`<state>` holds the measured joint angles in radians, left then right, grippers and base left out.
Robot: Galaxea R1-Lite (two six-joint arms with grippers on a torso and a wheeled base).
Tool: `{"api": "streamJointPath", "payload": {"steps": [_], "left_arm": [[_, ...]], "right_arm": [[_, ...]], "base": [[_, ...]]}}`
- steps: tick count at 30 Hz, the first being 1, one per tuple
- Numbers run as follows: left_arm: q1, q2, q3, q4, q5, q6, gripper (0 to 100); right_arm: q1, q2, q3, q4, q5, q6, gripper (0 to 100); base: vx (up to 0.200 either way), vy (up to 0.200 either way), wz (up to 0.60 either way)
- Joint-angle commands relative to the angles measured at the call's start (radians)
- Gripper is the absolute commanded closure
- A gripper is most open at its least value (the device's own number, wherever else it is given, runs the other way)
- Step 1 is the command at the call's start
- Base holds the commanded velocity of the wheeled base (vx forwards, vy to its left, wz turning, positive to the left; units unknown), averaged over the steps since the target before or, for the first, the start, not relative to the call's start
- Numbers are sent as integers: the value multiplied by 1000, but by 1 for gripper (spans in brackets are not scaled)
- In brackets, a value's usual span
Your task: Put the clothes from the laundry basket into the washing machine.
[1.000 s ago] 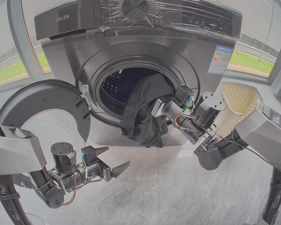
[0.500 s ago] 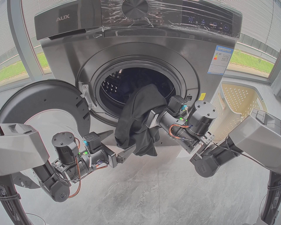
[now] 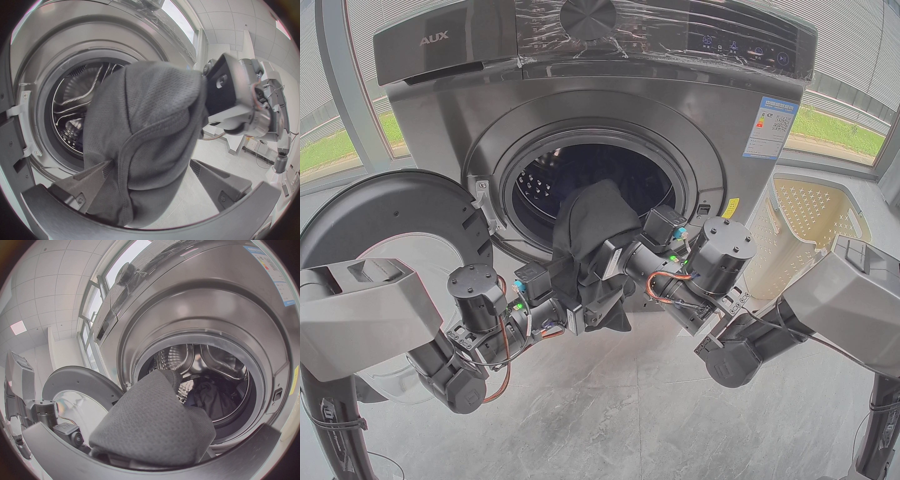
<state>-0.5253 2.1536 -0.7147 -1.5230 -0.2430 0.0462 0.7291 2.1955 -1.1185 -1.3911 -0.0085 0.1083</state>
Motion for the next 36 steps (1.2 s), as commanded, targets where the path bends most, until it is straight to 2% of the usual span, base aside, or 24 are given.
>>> {"api": "streamJointPath", "payload": {"steps": [1, 7, 15, 16, 26, 29, 36], "left_arm": [[1, 54, -86, 20, 7, -2, 0], [10, 80, -169, 61, 33, -2, 0], [11, 103, -189, 64, 37, -2, 0], [11, 107, -189, 63, 37, -2, 100], [30, 104, -247, 50, 91, -8, 100], [50, 80, -250, 40, 102, -23, 100], [54, 22, -236, 37, 108, -46, 100]], "right_arm": [[23, -5, 5, 0, -2, 2, 100], [33, -16, 31, 1, -27, 2, 100], [64, -59, 72, 1, -28, 4, 100], [64, -60, 72, 1, -28, 4, 100], [44, -71, 91, 1, -54, 13, 100], [-1, -92, 134, 21, -64, 16, 100], [-37, -88, 186, 41, -85, 30, 100]], "base": [[0, 0, 0], [0, 0, 0], [0, 0, 0], [0, 0, 0], [0, 0, 0], [0, 0, 0], [0, 0, 0]]}}
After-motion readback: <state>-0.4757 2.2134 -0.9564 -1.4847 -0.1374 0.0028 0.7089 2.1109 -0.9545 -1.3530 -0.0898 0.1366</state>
